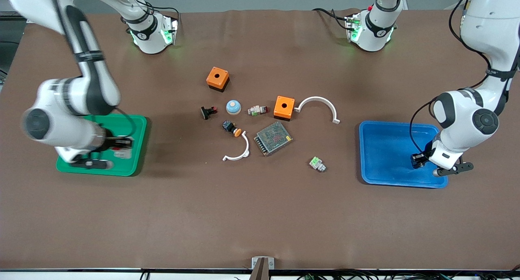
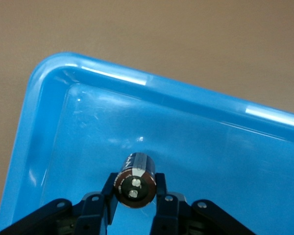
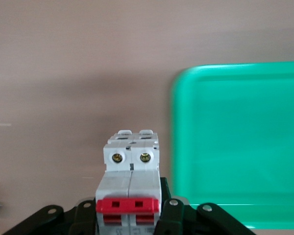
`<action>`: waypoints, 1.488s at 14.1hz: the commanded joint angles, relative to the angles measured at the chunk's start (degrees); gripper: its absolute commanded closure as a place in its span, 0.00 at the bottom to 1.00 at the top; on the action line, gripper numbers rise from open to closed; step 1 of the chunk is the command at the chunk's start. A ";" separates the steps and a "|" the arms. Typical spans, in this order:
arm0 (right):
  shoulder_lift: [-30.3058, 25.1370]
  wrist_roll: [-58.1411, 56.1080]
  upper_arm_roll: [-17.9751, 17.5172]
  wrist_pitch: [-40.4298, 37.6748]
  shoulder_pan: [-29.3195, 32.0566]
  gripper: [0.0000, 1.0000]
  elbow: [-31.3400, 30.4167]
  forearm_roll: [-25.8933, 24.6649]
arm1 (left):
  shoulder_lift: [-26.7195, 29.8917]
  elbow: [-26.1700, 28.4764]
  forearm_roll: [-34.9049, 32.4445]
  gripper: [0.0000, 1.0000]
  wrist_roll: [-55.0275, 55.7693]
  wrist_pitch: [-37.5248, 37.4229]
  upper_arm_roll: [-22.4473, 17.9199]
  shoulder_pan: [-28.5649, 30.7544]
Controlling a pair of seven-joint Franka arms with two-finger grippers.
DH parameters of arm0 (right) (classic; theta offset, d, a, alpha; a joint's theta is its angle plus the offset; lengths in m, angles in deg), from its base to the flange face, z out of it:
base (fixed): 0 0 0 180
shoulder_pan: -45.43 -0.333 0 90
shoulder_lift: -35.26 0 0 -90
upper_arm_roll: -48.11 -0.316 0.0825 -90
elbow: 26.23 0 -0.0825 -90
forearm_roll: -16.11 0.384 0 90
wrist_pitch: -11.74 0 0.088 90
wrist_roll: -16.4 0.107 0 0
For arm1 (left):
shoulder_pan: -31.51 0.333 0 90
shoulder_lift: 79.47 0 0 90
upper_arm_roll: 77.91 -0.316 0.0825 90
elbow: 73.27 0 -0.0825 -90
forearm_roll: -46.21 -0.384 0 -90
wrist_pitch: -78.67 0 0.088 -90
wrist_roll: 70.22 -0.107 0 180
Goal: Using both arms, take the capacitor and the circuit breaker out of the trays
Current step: 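Lift the capacitor with the left gripper while the right gripper carries the breaker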
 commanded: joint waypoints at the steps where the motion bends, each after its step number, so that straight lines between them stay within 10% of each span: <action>1: 2.29 5.21 0.79 4.66 -6.70 0.99 -0.32 3.77 | 8.95 3.61 -0.84 1.00 4.91 -7.33 3.88 -0.06; 9: 11.44 14.36 0.88 18.39 -19.01 0.99 -0.14 3.60 | 10.29 8.01 -0.92 1.00 37.33 -9.37 23.22 -1.37; 18: 14.34 22.01 0.97 19.01 -24.38 0.99 1.18 3.16 | 0.54 9.68 -6.34 0.99 62.47 -0.49 23.41 -15.78; 20: 15.31 22.18 0.97 20.24 -24.38 0.86 1.27 3.07 | -1.40 9.24 -11.62 0.99 67.92 -0.41 23.50 -15.79; 21: 15.66 22.44 0.88 20.07 -24.30 0.61 1.70 3.24 | -1.67 9.06 -13.04 0.96 69.51 -0.49 23.50 -15.70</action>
